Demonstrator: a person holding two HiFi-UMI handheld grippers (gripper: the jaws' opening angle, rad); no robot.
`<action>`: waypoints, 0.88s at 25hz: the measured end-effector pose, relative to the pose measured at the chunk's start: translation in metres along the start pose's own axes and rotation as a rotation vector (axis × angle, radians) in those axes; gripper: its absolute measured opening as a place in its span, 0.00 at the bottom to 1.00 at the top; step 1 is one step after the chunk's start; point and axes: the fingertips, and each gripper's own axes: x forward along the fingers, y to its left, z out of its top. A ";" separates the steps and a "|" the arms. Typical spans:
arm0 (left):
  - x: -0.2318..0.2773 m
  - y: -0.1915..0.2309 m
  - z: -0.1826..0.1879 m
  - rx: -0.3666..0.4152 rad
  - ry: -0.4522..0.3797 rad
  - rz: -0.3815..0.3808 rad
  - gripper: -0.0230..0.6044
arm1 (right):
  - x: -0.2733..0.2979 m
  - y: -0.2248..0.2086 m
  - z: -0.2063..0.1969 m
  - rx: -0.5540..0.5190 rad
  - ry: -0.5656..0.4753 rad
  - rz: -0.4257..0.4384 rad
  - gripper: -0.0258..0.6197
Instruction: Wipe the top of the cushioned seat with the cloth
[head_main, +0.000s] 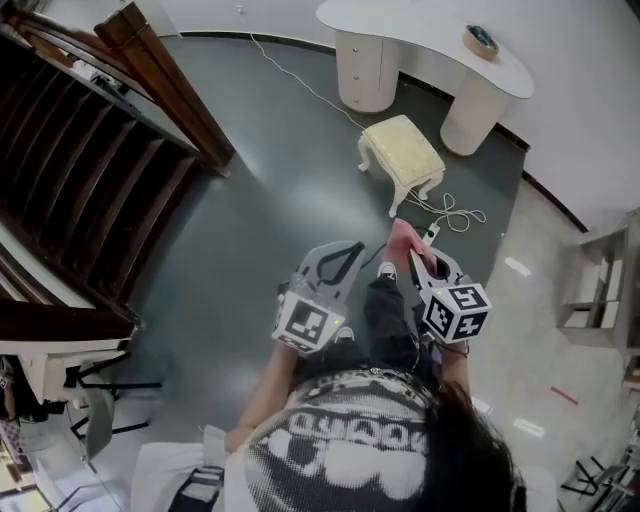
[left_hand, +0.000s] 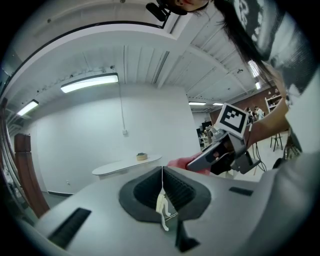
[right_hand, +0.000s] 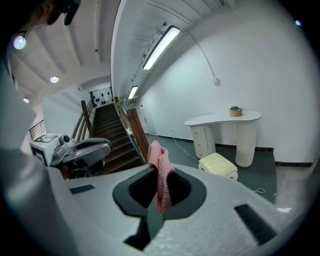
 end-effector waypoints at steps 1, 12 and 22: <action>0.009 0.005 -0.001 0.001 0.007 0.008 0.05 | 0.009 -0.008 0.004 -0.001 0.002 0.009 0.06; 0.145 0.087 0.008 0.023 0.047 0.098 0.05 | 0.109 -0.116 0.086 -0.043 0.033 0.101 0.06; 0.249 0.116 -0.002 0.001 0.083 0.164 0.05 | 0.162 -0.213 0.129 -0.039 0.050 0.144 0.06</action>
